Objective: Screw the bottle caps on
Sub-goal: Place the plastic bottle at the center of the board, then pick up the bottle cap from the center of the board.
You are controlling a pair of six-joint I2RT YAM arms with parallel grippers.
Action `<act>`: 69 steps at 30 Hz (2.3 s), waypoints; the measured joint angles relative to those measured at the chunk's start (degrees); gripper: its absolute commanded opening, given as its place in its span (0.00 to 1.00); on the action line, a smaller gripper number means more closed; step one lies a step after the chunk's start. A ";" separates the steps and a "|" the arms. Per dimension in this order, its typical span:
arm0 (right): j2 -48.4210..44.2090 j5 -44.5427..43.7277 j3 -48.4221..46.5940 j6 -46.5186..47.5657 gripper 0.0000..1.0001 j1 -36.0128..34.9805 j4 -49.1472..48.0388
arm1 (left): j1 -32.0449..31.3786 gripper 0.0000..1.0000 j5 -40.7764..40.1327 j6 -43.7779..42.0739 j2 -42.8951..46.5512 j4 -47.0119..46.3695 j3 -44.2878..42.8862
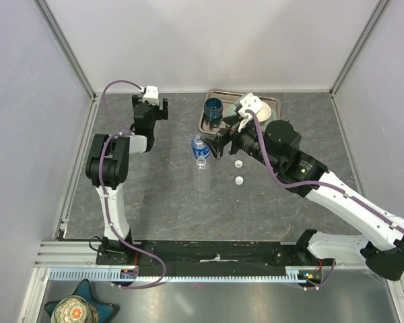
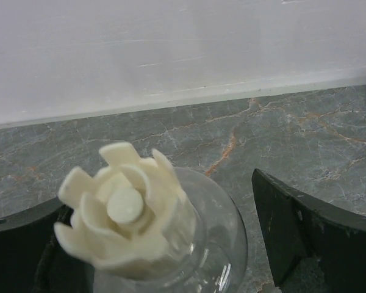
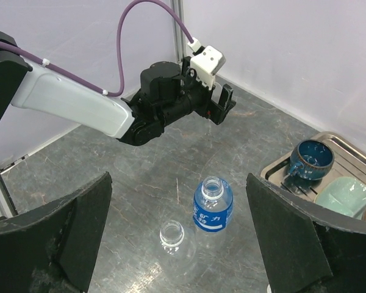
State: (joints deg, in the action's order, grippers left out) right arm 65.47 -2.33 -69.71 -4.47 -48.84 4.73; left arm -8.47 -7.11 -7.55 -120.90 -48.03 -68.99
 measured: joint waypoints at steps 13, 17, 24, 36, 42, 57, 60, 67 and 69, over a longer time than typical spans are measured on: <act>-0.59 0.13 0.92 0.07 0.98 0.11 0.26 | 0.00 0.99 -0.35 0.44 2.80 3.21 0.00; -1.27 -0.07 0.92 0.22 0.98 0.11 0.63 | 0.00 0.99 -0.35 0.42 6.64 5.95 0.46; -2.86 -0.63 0.90 0.39 0.98 0.92 1.95 | 0.04 0.99 2.29 0.42 22.23 13.86 7.41; -10.08 -11.32 -1.64 -0.61 0.94 3.76 6.43 | -11.19 1.00 24.44 -6.36 49.33 45.57 3.67; -16.68 -25.05 -3.85 -2.01 0.87 4.09 7.89 | -26.97 0.98 30.36 -13.46 47.34 65.02 -6.58; -21.16 -41.16 -3.82 -1.49 0.84 4.13 10.05 | -46.75 0.29 23.89 -19.58 12.57 76.48 -18.58; -18.84 -41.05 -3.32 -1.53 0.84 4.13 9.75 | -46.12 0.31 22.49 -18.88 7.67 76.50 -19.23; -16.68 -38.91 0.72 -2.05 0.85 5.05 9.66 | -44.06 0.28 20.70 -17.29 2.95 75.12 -24.06; -16.72 -38.25 1.09 -2.45 0.85 5.33 9.60 | -43.69 0.27 20.63 -17.03 2.64 74.27 -24.81</act>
State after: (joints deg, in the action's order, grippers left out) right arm 48.75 -40.58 -68.62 -6.92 -43.51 14.33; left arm -52.16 13.52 -24.58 -118.26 26.24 -93.80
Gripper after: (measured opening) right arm 0.848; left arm 0.286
